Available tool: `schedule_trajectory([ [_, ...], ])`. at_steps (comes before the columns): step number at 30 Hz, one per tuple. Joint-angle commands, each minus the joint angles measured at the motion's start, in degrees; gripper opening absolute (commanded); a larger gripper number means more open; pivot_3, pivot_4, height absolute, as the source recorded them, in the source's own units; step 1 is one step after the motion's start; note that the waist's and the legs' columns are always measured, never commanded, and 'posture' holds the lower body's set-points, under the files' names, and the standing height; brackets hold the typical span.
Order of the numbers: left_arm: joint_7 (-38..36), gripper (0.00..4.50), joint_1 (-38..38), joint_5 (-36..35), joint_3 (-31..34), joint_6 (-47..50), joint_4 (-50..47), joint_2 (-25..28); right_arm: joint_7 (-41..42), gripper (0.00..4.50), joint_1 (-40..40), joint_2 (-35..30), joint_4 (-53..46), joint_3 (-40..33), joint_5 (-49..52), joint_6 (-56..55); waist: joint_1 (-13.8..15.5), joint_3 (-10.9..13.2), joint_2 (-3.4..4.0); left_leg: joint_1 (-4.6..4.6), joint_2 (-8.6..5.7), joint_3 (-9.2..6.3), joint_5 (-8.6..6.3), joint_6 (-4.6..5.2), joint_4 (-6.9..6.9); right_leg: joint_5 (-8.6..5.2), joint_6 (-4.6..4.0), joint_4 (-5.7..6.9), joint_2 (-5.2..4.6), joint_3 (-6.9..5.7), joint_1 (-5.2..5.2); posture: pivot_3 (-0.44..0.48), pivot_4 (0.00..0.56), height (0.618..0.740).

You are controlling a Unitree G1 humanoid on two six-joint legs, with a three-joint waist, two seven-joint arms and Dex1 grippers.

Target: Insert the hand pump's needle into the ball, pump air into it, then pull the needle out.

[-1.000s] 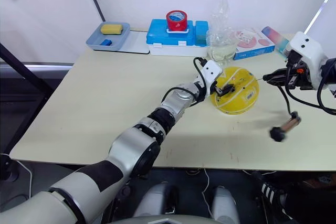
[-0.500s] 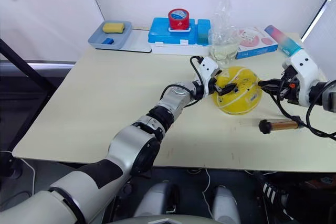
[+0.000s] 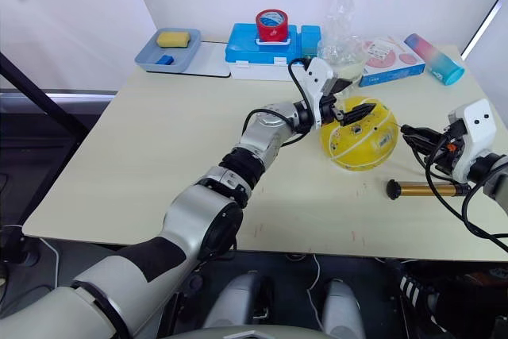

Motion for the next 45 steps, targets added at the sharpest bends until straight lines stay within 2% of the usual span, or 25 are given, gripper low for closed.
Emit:
schedule_trajectory([
  [1, -4.4, 4.5, 1.5, -2.2, 0.0, 2.1, -8.0, 1.2, -1.6, 0.33, 1.5, 1.6, -3.1, -3.4, 1.9, -3.3, -0.1, 0.0, 0.03, 0.0, 0.01, 0.0, 0.0, 0.0, 0.0, 0.0, 0.0, 0.0, 0.03, 0.0, 0.0, 0.0, 0.15, 0.739],
  [2, -4.9, 4.5, 2.1, -2.4, -0.1, 2.9, -9.4, 1.7, -1.7, 0.33, 2.1, 1.8, -3.3, -3.4, 2.1, -3.7, -0.1, 0.0, 0.07, 0.01, 0.01, 0.0, 0.0, -0.01, 0.0, 0.0, 0.0, 0.01, 0.03, 0.0, 0.0, 0.0, 0.15, 0.739],
  [6, -15.3, 4.5, 8.8, -5.6, -1.0, 9.0, -22.4, 10.0, -0.2, 0.33, 6.8, 5.0, -2.5, -4.6, 3.6, -8.2, -0.6, 0.1, 0.13, 0.05, 0.04, 0.01, 0.02, -0.03, -0.01, 0.0, 0.0, 0.06, 0.11, 0.04, 0.0, 0.0, 0.15, 0.739],
  [10, -19.2, 4.5, 13.0, -7.4, -1.7, 13.4, -30.5, 15.4, 2.2, 0.33, 9.5, 5.1, -1.2, -4.9, 5.2, -10.9, -1.3, 0.1, 0.23, 0.08, 0.05, -0.02, 0.07, -0.11, -0.01, 0.0, 0.0, 0.14, 0.15, 0.06, 0.0, 0.0, 0.15, 0.739],
  [14, -25.5, 4.5, 18.8, -10.9, -0.1, 17.5, -39.3, 24.0, 6.3, 0.33, 12.8, 4.8, 0.1, -3.1, 4.8, -14.8, -1.3, 0.1, 0.24, 0.15, 0.07, -0.12, 0.09, -0.1, 0.0, -0.12, -0.04, 0.12, 0.14, 0.09, 0.12, 0.0, 0.15, 0.739],
  [23, -31.7, 4.5, 33.3, -19.0, 1.8, 25.9, -55.9, 37.4, 11.9, 0.33, 15.1, 5.9, 5.6, 4.1, -2.1, -30.3, -1.4, 0.2, 0.31, 0.26, 0.08, -0.09, 0.24, -0.38, -0.02, -0.22, 0.05, 0.15, 0.25, 0.18, 0.13, 0.0, 0.15, 0.739],
  [33, -34.8, 4.5, 48.7, -27.9, 6.1, 28.1, -68.4, 45.0, 9.0, 0.33, 12.7, 5.0, 15.4, 12.0, -13.3, -42.1, -1.4, 0.2, 0.39, 0.3, 0.21, -0.07, 0.29, -0.49, -0.08, -0.29, 0.02, 0.15, 0.29, 0.29, 0.12, 0.0, 0.15, 0.739],
  [40, -33.4, 4.5, 53.4, -28.7, 7.9, 27.0, -70.4, 47.4, 6.9, 0.33, 10.2, 6.9, 20.7, 15.0, -16.2, -50.2, -1.4, 0.3, 0.48, 0.3, 0.21, -0.13, 0.3, -0.52, -0.08, -0.36, 0.11, 0.14, 0.3, 0.3, 0.11, 0.0, 0.15, 0.739],
  [42, -33.4, 4.5, 54.4, -28.8, 8.3, 26.3, -70.0, 47.8, 6.6, 1.36, 9.9, 6.7, 21.5, 15.7, -17.0, -51.3, -1.5, 0.3, 0.51, 0.31, 0.19, -0.1, 0.31, -0.52, -0.08, -0.36, 0.11, 0.14, 0.32, 0.33, 0.12, 0.0, 0.15, 0.739],
  [44, -33.1, 4.5, 55.2, -28.8, 8.7, 25.7, -69.7, 47.8, 6.8, 2.05, 10.2, 6.3, 21.5, 15.6, -16.7, -51.8, -1.5, 0.3, 0.55, 0.3, 0.16, -0.06, 0.32, -0.54, -0.08, -0.36, 0.1, 0.15, 0.36, 0.35, 0.12, 0.0, 0.15, 0.739],
  [45, -33.0, 4.5, 55.5, -29.0, 8.8, 25.6, -69.8, 47.8, 6.9, 2.69, 10.4, 6.1, 21.4, 15.5, -16.5, -51.9, -1.5, 0.3, 0.56, 0.31, 0.16, -0.06, 0.32, -0.55, -0.08, -0.36, 0.09, 0.15, 0.37, 0.35, 0.12, 0.0, 0.15, 0.739],
])
